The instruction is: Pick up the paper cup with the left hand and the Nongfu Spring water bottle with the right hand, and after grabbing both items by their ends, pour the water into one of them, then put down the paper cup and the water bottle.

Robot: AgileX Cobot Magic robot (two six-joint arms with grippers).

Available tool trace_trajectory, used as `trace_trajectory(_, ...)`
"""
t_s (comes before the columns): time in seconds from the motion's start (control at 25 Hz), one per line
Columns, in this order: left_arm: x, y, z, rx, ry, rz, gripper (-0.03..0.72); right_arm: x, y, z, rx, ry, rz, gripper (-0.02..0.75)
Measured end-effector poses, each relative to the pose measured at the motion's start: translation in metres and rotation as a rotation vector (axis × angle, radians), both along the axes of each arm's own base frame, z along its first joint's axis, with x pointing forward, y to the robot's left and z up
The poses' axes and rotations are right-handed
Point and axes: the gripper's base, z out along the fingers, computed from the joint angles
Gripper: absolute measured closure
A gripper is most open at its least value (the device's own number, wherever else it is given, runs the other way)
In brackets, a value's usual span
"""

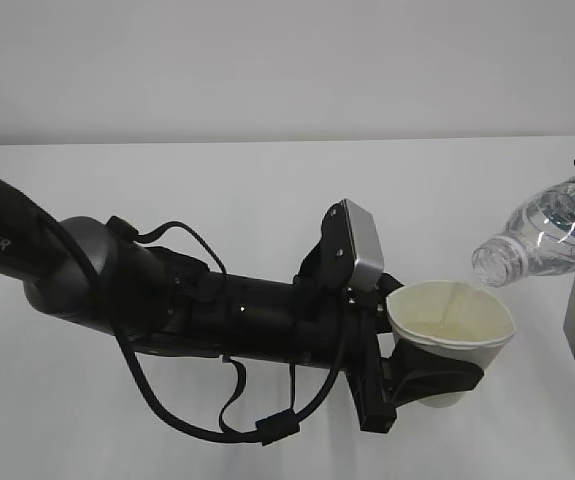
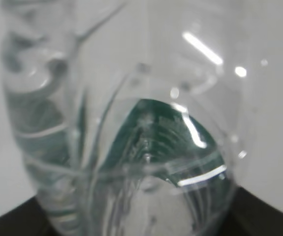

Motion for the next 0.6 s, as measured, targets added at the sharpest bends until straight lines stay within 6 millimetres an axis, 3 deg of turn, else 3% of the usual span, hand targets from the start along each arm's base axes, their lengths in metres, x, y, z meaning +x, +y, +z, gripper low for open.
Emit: trace_trajectory(0.6, 0.0000, 0.0000, 0.0000, 0.000, 0.000, 0.000, 0.263, 0.0000, 0.0000, 0.0000, 0.000, 0.000, 0.000, 0.300)
